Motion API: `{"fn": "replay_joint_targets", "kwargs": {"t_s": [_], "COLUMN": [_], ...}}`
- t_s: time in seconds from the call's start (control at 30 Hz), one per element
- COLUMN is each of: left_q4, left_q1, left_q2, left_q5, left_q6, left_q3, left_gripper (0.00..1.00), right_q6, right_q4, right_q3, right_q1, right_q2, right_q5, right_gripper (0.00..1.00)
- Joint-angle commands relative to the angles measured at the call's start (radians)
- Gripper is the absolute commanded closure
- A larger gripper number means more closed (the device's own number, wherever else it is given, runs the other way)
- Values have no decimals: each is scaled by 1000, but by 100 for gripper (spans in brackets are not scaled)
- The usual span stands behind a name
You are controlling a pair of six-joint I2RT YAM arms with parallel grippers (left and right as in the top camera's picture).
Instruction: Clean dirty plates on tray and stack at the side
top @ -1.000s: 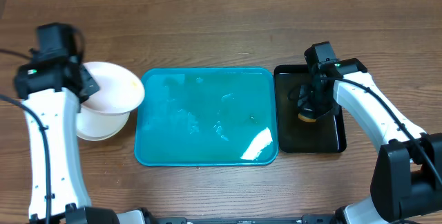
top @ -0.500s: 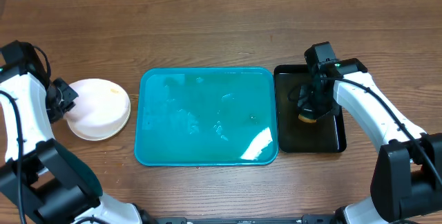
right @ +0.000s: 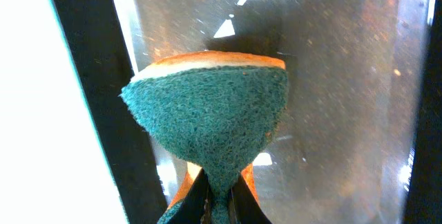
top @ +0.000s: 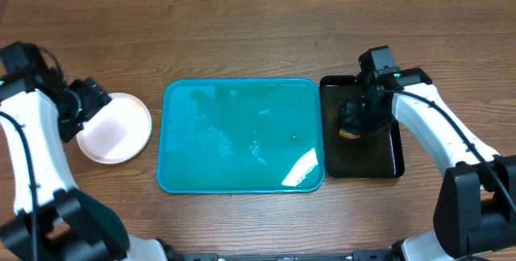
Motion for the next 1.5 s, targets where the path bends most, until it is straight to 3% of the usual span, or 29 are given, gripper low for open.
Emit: {"fn": "replay_joint_targets", "kwargs": {"t_s": [0.0, 0.2, 0.33, 0.53, 0.9, 1.0, 1.17, 1.23, 1.47], "left_q4": [-20, -68, -77, -115, -122, -122, -123, -123, -131], "left_q1": [-158, -433, -504, -509, -509, -509, -509, -509, -509], "left_q2": [-111, -113, -113, -113, -113, -113, -113, -113, -113], "left_q5": [105, 58, 55, 55, 51, 48, 48, 48, 47], "left_q6": [92, 108, 109, 109, 110, 109, 109, 109, 109], "left_q3": [3, 2, 2, 2, 2, 2, 2, 2, 2], "left_gripper": [13, 12, 11, 11, 10, 9, 8, 8, 7], "right_q6": [-39, -50, -50, -51, -52, -51, -51, -51, -55], "right_q4": [30, 35, 76, 108, -96, -67, 185, 202, -45], "right_q3": [0, -10, -45, -56, 182, 120, -159, -182, 79], "right_q1": [-39, -43, -43, -43, -43, -43, -43, -43, -43], "right_q2": [-16, 71, 182, 255, 118, 130, 134, 134, 134], "right_q5": [-119, -134, -129, -127, -10, 32, 27, 28, 28], "right_gripper": [96, 96, 96, 96, 96, 96, 96, 96, 96]}}
